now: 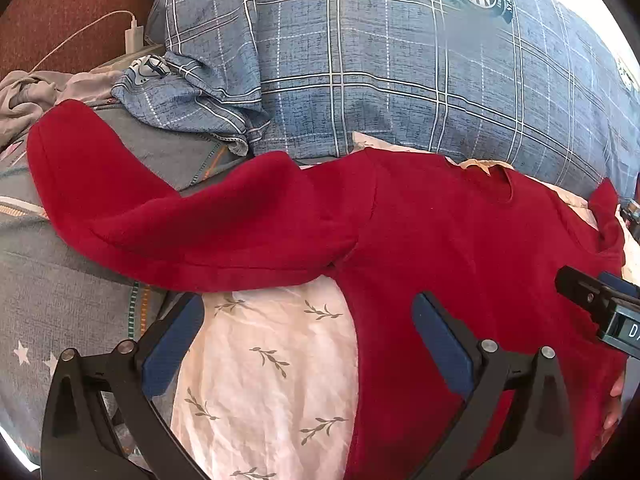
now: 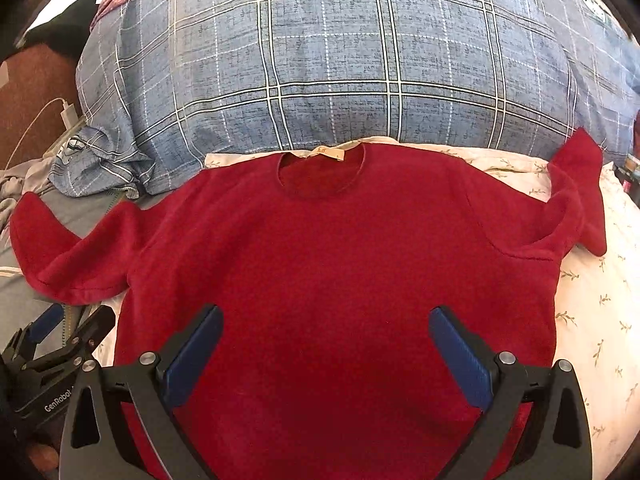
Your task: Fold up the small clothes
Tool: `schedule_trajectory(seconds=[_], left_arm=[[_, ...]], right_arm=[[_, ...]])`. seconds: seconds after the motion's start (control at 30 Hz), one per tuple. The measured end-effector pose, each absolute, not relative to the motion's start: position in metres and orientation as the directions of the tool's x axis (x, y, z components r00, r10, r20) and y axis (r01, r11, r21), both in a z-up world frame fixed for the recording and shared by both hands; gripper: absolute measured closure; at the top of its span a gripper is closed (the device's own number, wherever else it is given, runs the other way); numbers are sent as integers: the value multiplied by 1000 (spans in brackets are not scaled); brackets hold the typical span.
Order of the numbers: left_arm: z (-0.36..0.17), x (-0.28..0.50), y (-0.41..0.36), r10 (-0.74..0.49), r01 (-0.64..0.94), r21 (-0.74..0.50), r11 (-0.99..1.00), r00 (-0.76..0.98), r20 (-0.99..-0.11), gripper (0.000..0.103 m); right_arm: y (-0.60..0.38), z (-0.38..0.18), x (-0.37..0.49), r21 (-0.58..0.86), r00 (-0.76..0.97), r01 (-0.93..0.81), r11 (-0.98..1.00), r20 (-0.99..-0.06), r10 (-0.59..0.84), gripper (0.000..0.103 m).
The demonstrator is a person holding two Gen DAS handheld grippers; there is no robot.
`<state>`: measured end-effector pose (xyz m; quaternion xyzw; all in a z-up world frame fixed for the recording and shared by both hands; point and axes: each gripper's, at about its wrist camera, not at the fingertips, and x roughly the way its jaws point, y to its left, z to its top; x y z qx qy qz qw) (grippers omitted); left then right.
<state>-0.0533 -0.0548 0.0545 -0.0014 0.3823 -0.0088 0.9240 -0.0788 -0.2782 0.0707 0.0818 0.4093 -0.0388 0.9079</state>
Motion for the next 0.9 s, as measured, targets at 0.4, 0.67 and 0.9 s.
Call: schedule_trajectory(seconds=[0.4,0.67,0.9], left_arm=[[54,-54,-60,-18,29,4,1000,712,-702,0],[56,-57,-64,-33,45,0,999,725,-688,0],[57,-58,-65,-50,55,-13,998,733,-678,0]], right_arm=[[-277,68,-78,84,656,146,986,-754,-33,0],[-285,65,-80,76,644,182,980,-763,-60,0],[-288,66,-82,71,642,204,976,-763,-79,0]])
